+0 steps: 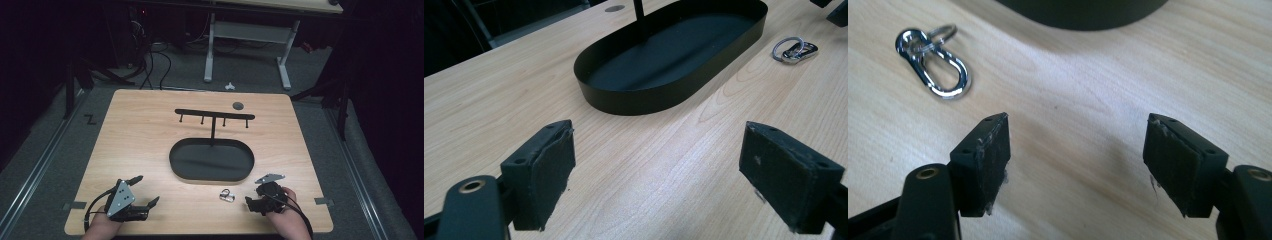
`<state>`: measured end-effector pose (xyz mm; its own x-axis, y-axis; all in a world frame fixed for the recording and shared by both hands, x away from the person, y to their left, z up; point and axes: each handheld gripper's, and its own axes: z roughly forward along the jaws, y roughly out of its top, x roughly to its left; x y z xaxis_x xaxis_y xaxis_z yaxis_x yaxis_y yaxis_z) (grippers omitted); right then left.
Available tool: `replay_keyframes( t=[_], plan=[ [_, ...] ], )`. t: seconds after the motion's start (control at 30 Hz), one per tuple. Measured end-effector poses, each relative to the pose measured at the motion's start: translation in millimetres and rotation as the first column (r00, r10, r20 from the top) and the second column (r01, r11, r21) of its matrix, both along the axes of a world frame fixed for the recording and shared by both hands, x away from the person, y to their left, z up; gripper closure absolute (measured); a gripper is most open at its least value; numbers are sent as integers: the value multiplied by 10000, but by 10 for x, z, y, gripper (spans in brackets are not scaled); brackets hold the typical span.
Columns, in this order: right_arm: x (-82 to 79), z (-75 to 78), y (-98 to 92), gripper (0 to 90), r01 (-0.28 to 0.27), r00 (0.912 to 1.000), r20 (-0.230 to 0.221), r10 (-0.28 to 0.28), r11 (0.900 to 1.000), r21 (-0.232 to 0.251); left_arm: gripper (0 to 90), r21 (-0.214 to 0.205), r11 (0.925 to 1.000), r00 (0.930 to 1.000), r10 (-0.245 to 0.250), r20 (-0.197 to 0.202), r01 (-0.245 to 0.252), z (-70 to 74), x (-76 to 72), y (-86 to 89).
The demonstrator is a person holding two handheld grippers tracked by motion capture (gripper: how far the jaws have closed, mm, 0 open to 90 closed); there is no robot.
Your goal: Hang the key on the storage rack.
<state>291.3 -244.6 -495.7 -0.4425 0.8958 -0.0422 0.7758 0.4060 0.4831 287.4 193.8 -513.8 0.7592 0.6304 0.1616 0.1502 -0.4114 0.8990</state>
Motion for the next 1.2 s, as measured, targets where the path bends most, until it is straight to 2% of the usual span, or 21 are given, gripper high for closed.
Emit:
replay_keyframes(
  t=[0.03,0.07,0.13,0.27,0.33,0.37,0.4,0.43,0.47,0.5,0.53,0.57,0.63,0.67,0.77,0.9,1.07,1.2],
  plan=[
    [6,22,-6,271,-86,9996,-272,81,9999,-149,152,-23,10000,10000,0,21,0,1,-1,0],
    [6,22,-6,271,-86,9996,-272,81,9999,-149,152,-24,10000,10000,-5,23,5,3,-2,0],
    [21,43,-12,269,-217,9974,-691,191,9990,-379,152,-26,10000,10000,-15,18,15,5,-3,-2],
    [34,62,-9,268,-385,9943,-1023,314,9969,-687,152,10,10000,10000,-44,8,44,3,-3,-2],
    [59,67,2,267,-713,9883,-1415,573,9928,-962,152,19,10000,10000,-45,-8,45,1,-5,-2],
    [52,73,28,267,-391,9847,-1729,224,9948,-939,152,33,10000,10000,-53,-13,53,2,-7,-1],
    [80,66,23,267,-777,9833,-1722,591,9916,-1033,152,35,10000,10000,-62,-20,62,4,-8,-1],
    [80,66,23,267,-777,9833,-1722,591,9916,-1033,152,35,10000,10000,-62,-20,62,4,-8,-1],
    [100,72,54,266,-1043,9785,-1912,771,9851,-1365,152,54,10000,10000,-58,-10,58,4,-8,-1],
    [100,72,54,266,-1043,9785,-1912,771,9851,-1365,152,67,10000,10000,-58,-4,58,4,-9,-1],
    [109,80,71,267,-1178,9765,-1979,853,9803,-1588,152,68,10000,10000,-62,-6,62,4,-9,-1],
    [136,114,105,259,-1482,9679,-2289,1043,9718,-1836,152,73,9999,10000,-74,-12,74,4,-9,-2],
    [159,154,127,237,-1719,9606,-2510,1191,9646,-2002,152,81,9999,10000,-85,-21,85,4,-8,-2],
    [167,179,140,239,-1878,9578,-2552,1318,9598,-2088,152,76,9999,10000,-83,-26,83,3,-8,-3],
    [175,224,179,239,-2097,9521,-2667,1497,9543,-2129,152,83,9999,9999,-98,-29,98,2,-7,-4],
    [180,208,207,237,-2306,9451,-2832,1632,9469,-2238,152,70,9999,9999,-105,-16,105,2,-7,-8],
    [184,212,237,236,-2474,9395,-2906,1811,9458,-2104,152,85,9999,9999,-115,-12,115,0,-8,-11],
    [190,244,278,227,-2601,9426,-2644,2040,9450,-1983,152,73,9999,9999,-118,-24,118,-2,-6,-14]
  ],
)
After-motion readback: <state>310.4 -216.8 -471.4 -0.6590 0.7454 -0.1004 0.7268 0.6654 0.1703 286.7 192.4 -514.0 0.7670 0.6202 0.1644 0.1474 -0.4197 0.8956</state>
